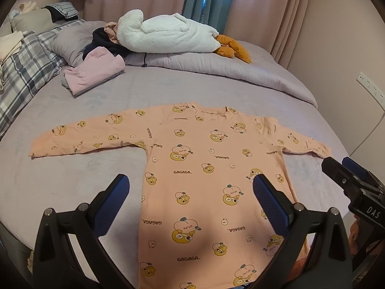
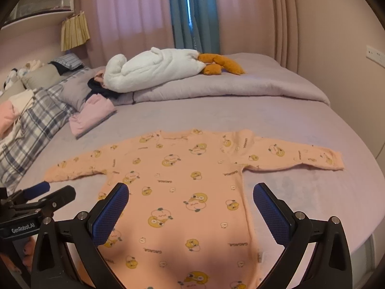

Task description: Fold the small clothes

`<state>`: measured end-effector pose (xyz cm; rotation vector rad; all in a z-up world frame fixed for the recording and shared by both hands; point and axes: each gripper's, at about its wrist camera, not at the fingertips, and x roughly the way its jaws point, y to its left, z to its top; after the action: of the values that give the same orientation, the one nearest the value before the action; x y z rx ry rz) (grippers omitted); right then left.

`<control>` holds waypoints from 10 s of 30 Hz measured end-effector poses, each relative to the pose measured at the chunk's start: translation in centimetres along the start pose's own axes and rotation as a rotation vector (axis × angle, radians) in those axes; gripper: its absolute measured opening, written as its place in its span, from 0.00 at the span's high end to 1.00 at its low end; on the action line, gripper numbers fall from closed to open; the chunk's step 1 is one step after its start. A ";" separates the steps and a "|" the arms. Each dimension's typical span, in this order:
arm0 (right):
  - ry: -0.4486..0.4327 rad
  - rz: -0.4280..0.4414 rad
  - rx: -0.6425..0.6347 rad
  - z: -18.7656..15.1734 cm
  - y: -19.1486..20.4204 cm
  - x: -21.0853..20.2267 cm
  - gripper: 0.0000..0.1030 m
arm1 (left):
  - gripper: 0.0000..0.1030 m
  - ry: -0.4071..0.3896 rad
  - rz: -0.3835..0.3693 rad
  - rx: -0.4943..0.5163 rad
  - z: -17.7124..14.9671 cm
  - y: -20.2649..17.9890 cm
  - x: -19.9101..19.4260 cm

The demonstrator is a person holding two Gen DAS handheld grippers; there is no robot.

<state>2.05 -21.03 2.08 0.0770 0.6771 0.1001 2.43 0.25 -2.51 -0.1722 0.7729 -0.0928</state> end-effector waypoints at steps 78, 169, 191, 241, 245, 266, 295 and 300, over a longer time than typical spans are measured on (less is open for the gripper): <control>-0.036 -0.041 0.128 -0.4 -4.8 -0.9 0.01 | 0.01 0.056 -0.003 -0.050 -0.4 1.4 0.7; 0.012 0.176 0.048 7.5 -6.7 7.6 0.93 | 0.05 0.057 0.033 -0.255 2.3 6.8 3.3; 0.262 0.300 0.023 0.5 -1.7 11.5 0.42 | 0.05 0.095 -0.076 -0.259 3.1 5.4 5.2; 0.160 -0.025 0.504 -4.8 -17.8 6.8 0.41 | 0.95 0.131 -0.269 -0.163 10.9 -7.3 14.0; 0.161 -0.016 0.513 -5.0 -18.1 6.8 0.41 | 0.95 0.100 -0.246 -0.177 12.3 -7.0 13.6; 0.199 0.012 0.383 -2.2 -14.4 9.1 0.41 | 0.95 0.002 -0.101 -0.186 14.7 -0.8 11.4; 0.251 -0.019 0.216 1.1 -10.2 13.0 0.41 | 0.95 0.119 0.052 -0.194 11.1 5.7 16.1; 0.246 -0.004 0.151 2.5 -8.5 15.0 0.41 | 0.95 0.156 0.076 -0.194 10.1 7.0 17.4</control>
<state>15.82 -27.76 -6.11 0.2111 0.9305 0.0551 22.05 5.78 -8.66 -0.3228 0.9434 0.0415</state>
